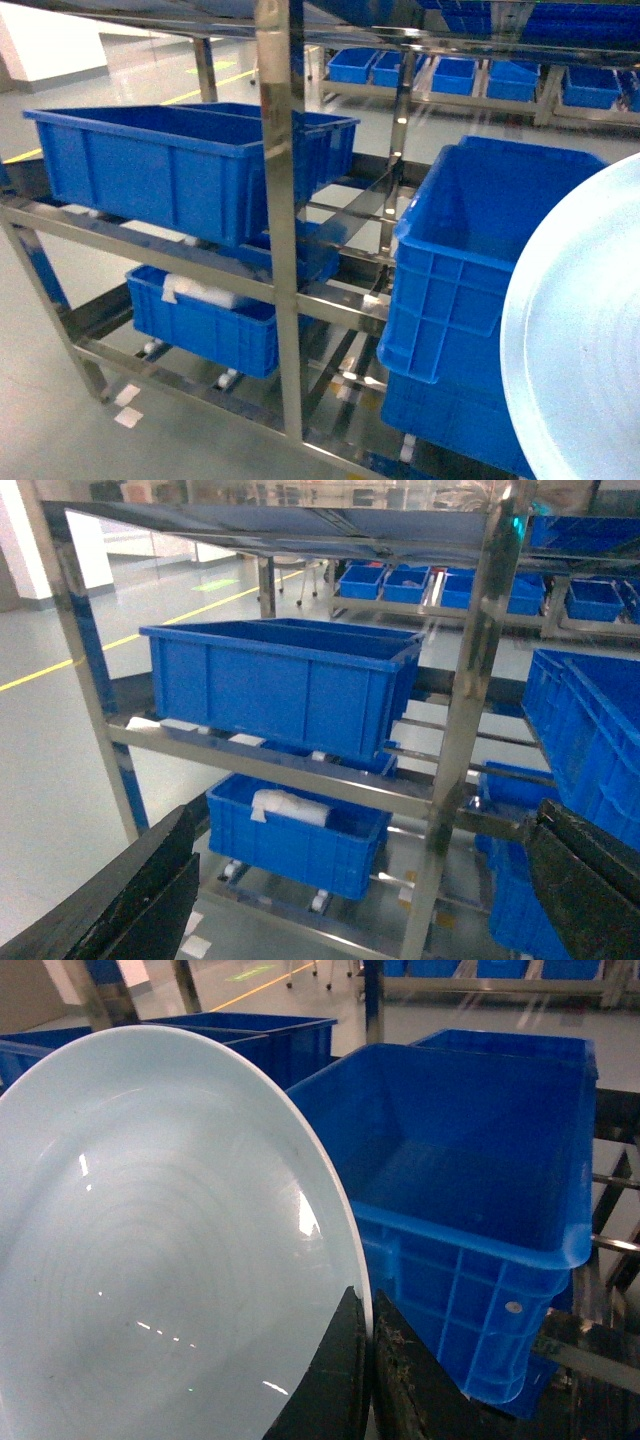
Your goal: Place blue tray on left shelf second layer neatly
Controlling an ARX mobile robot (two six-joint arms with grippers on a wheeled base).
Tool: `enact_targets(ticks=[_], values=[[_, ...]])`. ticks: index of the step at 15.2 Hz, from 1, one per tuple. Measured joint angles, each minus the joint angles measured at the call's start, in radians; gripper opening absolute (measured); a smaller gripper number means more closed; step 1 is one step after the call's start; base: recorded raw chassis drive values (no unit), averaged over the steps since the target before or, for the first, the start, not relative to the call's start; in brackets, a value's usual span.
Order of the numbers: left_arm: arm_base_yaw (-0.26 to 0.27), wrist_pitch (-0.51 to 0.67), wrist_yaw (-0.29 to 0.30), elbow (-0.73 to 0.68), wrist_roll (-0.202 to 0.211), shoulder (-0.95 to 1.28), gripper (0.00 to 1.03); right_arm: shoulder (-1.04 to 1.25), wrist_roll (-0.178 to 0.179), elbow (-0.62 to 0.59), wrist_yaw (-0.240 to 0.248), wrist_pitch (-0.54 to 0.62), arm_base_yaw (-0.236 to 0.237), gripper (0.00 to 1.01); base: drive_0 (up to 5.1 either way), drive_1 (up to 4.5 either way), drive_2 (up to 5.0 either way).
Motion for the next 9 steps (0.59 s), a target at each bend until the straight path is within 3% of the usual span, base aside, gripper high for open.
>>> enact_targets(ticks=[9], values=[[0.0,-0.002,0.0,0.0,0.0,0.0,0.98,0.0,0.0,0.0,0.0,-0.001,0.0,0.02,-1.7,2.68,-6.0]])
